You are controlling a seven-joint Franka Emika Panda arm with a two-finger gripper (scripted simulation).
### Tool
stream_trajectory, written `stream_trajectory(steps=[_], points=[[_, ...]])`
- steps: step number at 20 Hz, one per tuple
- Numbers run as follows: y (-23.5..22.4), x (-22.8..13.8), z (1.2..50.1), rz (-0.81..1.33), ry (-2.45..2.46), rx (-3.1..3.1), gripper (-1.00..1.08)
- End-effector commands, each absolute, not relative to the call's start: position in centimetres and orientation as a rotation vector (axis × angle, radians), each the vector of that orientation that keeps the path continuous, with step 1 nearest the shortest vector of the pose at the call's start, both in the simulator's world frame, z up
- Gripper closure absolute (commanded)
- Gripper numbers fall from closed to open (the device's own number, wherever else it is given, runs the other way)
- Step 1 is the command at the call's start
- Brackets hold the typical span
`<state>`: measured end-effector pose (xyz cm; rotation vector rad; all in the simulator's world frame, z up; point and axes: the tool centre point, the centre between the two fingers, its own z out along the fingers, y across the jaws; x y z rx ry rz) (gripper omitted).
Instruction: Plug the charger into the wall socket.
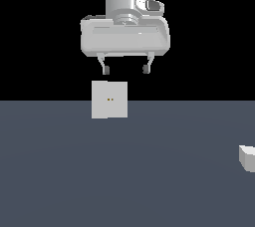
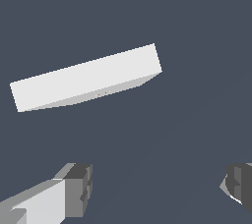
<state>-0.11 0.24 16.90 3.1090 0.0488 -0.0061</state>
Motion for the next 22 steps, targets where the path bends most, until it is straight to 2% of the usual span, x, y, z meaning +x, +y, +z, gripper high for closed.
stream_trajectory(steps=[1,10,15,22], points=[[0.2,-0.1,16.9,-0.006,0.049,3.109,-0.92],[-3.0,-1.1,15.4,0.005,-0.084,3.110,-0.92],[-7.3,-2.8,13.3,0.019,-0.266,3.103,-0.92],[-14.4,-7.1,9.5,0.045,-0.589,3.064,-0.92]])
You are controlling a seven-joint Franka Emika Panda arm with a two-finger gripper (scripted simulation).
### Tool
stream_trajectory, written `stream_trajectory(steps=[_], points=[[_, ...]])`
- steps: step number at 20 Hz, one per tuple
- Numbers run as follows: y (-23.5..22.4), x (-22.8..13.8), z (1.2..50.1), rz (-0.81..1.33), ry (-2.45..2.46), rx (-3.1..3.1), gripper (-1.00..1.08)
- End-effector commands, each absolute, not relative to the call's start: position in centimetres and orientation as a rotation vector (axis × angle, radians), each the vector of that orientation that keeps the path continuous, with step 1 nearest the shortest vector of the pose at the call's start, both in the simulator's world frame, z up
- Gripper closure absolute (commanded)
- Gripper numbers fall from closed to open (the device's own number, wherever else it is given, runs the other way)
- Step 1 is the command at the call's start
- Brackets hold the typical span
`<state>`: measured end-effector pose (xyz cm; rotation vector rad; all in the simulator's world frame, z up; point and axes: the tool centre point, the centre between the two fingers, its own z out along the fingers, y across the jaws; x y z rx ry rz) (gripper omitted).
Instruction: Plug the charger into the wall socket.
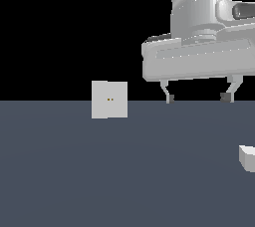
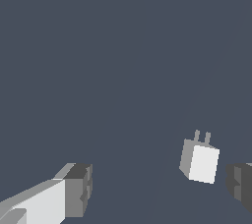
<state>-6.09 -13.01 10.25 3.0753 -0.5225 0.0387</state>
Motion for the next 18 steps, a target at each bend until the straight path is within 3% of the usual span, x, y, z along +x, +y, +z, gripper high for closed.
stream_trajectory(steps=[1,9,18], points=[[-15.1,-7.7,9.0,0.048,-0.626,3.057,-0.92],[-18.7,-10.9,6.5,0.062,-0.813,3.019,-0.92],[-18.9,-11.1,6.2,0.063,-0.828,3.018,-0.92]])
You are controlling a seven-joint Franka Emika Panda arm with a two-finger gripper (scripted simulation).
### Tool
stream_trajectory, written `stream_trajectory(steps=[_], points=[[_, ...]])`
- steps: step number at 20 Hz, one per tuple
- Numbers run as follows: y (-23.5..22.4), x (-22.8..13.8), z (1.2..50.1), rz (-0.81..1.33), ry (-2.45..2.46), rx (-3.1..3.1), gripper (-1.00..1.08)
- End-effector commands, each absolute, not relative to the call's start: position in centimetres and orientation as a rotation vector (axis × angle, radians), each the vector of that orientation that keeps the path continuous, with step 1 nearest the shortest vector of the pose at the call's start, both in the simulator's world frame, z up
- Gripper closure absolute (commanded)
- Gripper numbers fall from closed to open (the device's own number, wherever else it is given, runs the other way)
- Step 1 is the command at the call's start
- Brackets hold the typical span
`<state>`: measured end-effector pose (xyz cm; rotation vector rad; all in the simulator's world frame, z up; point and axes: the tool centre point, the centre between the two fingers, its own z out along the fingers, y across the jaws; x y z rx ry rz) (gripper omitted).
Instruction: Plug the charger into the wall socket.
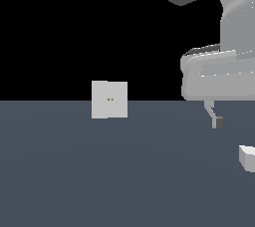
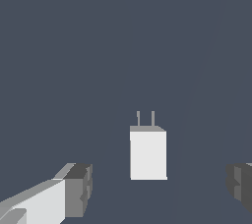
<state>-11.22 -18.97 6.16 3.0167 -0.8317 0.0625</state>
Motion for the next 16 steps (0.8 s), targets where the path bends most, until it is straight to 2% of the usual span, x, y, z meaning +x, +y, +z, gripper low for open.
stream_trajectory(steps=[1,16], points=[[-19.0,-11.2,6.2,0.063,-0.832,3.017,-0.92],[-18.9,-11.2,1.6,0.063,-0.829,3.018,-0.92]])
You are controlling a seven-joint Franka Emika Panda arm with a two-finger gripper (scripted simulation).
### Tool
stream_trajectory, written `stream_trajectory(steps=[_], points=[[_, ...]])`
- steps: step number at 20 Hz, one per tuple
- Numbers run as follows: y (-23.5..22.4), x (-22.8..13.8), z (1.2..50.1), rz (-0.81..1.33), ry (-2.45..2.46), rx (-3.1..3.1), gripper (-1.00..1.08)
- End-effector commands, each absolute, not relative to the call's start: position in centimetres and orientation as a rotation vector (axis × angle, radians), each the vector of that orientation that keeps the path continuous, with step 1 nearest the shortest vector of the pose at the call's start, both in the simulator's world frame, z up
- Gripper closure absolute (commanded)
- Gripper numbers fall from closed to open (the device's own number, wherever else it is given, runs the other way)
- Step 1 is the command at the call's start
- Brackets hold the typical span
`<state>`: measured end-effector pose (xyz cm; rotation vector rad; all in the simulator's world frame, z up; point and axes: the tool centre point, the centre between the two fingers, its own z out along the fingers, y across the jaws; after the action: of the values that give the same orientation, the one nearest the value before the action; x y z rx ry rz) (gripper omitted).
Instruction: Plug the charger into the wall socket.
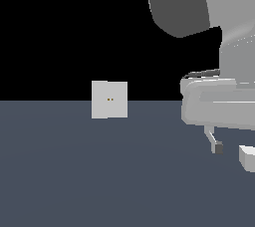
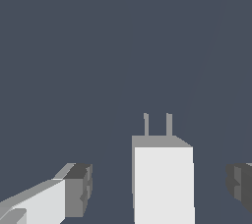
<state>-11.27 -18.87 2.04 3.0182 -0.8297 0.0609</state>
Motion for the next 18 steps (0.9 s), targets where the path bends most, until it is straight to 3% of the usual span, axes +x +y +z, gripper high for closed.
stream_trajectory(steps=[1,4,5,18], points=[[-18.87,-11.21,1.41,0.063,-0.829,3.018,-0.92],[-18.85,-11.18,1.18,0.063,-0.828,3.019,-0.92],[-18.85,-11.18,1.18,0.063,-0.828,3.019,1.08],[-18.61,-10.87,1.36,0.064,-0.807,3.024,1.08]])
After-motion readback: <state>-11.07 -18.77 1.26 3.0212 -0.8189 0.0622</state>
